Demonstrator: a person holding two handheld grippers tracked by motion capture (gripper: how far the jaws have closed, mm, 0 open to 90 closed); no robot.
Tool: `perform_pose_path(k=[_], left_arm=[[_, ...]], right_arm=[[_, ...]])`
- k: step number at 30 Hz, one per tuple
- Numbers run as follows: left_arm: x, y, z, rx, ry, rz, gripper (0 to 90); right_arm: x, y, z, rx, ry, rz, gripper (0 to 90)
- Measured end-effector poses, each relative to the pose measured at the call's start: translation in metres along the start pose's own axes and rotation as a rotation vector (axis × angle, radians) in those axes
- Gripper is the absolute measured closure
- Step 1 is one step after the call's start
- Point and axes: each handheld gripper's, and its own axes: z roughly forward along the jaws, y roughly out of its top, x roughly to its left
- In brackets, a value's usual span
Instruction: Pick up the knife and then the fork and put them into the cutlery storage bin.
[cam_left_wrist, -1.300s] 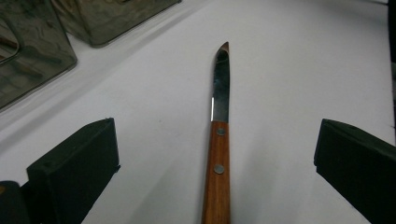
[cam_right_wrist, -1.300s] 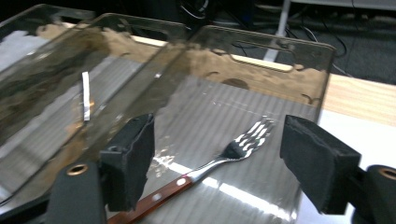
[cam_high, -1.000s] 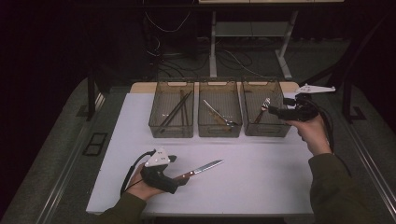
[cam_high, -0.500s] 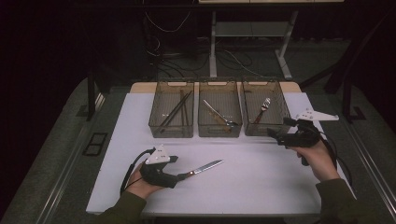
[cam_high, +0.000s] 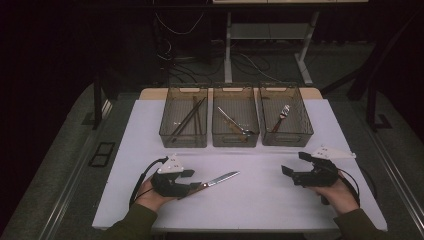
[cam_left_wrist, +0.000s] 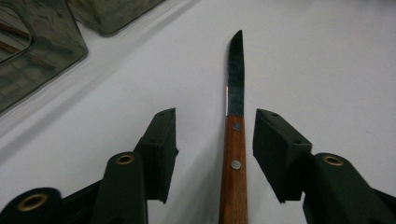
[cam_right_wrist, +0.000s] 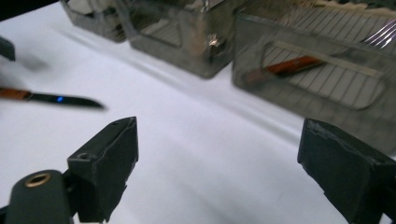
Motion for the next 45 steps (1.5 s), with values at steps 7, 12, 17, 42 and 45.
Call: perform_pose_path(k=[7,12,17,42,45], left_arm=[[-0.001,0.0,0.006,0.041,-0.029,0.015,62.3],[-0.001,0.003,0.014,0.063,-0.059,0.03,68.4],[-0.003,0.005,0.023,0.074,-0.066,0.054,72.3],[-0.011,0.005,0.037,0.092,-0.021,0.089,77.5],[-0.014,0.008,0.036,0.094,-0.003,0.1,77.5]], right_arm=[[0.013,-0.017,-0.005,0.014,0.006,-0.016,12.6],[0.017,-0.021,-0.003,0.033,0.019,-0.037,12.6],[0.016,-0.023,-0.002,0.039,0.023,-0.036,12.6],[0.017,-0.023,0.001,0.047,0.027,-0.043,12.6],[0.017,-0.022,0.001,0.055,0.034,-0.031,12.6]])
